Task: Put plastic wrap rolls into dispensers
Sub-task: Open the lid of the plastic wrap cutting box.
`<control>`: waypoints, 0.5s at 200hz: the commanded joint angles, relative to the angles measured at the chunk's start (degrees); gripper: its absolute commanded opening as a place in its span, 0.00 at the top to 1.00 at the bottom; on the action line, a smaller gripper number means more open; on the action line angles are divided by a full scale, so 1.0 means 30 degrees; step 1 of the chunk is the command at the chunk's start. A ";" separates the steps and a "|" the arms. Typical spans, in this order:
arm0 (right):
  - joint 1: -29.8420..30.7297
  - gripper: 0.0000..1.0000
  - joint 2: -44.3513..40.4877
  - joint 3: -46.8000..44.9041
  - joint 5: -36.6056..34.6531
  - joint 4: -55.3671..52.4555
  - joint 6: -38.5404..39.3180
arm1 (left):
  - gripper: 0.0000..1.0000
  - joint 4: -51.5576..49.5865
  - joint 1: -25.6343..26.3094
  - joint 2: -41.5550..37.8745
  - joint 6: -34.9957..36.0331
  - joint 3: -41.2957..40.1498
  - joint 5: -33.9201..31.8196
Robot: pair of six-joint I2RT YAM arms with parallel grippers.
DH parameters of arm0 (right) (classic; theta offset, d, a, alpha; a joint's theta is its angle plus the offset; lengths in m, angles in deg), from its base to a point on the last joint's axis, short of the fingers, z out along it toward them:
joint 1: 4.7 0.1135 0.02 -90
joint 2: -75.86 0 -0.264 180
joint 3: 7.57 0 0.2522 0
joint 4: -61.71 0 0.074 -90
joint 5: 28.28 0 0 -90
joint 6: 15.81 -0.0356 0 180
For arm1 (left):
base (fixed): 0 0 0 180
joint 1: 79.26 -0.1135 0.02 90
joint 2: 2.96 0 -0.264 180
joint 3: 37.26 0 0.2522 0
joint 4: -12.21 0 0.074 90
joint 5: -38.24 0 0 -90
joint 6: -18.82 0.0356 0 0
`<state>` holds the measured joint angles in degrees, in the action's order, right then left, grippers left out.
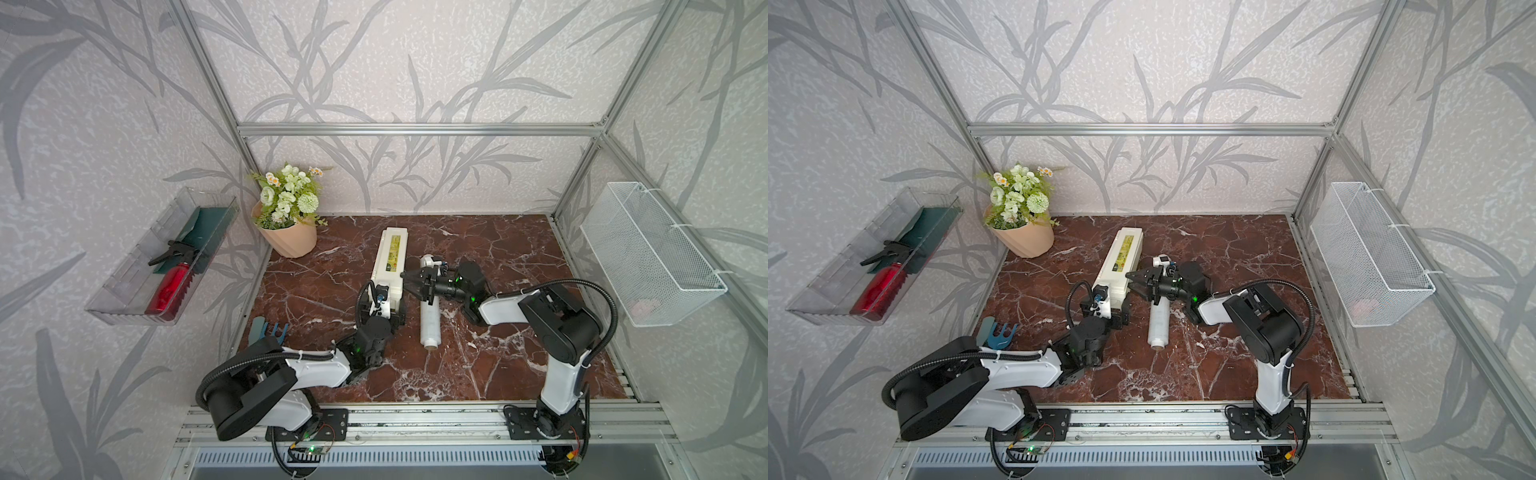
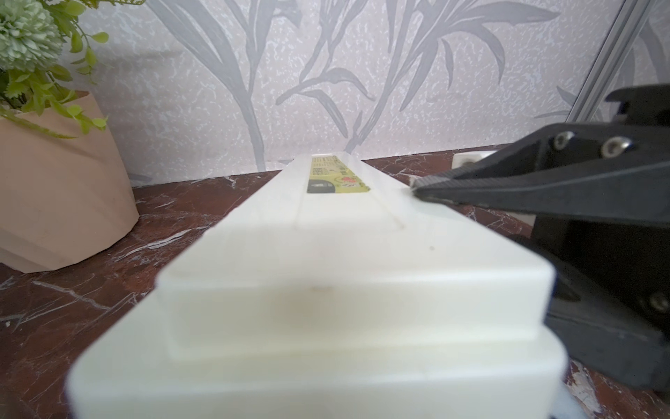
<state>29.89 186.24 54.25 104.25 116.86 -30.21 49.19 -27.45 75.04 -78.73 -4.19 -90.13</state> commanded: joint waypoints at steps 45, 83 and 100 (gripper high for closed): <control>0.0394 0.70 0.0408 0.0264 -0.1257 0.3897 0.1523 | 1.00 -0.0923 0.0307 -0.1184 -0.1970 0.0354 0.2112; 0.0394 0.70 -0.0587 0.0409 -0.1449 0.3899 0.1862 | 1.00 -0.1224 0.0278 -0.1069 -0.2536 0.0356 0.2340; 0.0396 0.71 -0.0901 0.0606 -0.1565 0.3891 0.1768 | 1.00 -0.1320 0.0278 -0.0840 -0.2550 0.0368 0.2411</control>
<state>30.59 187.53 54.18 103.18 120.86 -30.63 45.17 -27.80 72.76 -82.97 -4.17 -89.67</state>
